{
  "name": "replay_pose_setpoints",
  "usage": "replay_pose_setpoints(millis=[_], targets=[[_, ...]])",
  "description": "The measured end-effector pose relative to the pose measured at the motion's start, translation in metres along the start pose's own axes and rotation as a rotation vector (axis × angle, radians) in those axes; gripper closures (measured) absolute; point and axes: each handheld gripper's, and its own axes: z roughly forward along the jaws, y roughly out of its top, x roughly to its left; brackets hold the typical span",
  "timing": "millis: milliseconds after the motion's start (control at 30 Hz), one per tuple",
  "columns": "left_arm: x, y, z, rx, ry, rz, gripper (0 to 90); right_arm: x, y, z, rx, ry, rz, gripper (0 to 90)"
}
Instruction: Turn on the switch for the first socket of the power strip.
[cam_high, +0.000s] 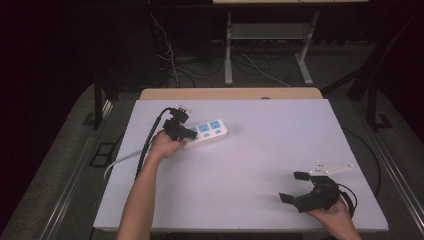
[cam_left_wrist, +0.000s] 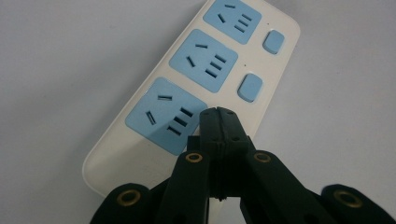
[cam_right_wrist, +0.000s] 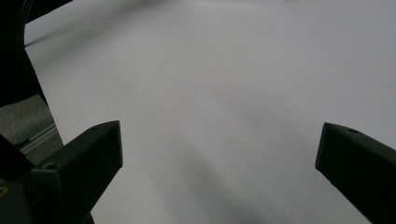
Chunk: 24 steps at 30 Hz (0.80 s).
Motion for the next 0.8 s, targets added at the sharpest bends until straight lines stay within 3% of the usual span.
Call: replay_pose_setpoints(millis=[233, 467, 800], targets=[[-0.001, 0.0, 0.0, 0.0, 0.008, 0.011, 89.5, 0.0, 0.0, 0.0, 0.0, -0.002, -0.005, 0.3], [0.001, -0.001, -0.002, -0.025, -0.034, -0.009, 89.3, -0.001, 0.0, -0.001, -0.006, -0.005, 0.002, 0.3], [-0.01, 0.003, -0.01, -0.051, -0.01, 0.044, 89.2, -0.001, 0.0, -0.001, -0.008, -0.007, 0.001, 0.3]])
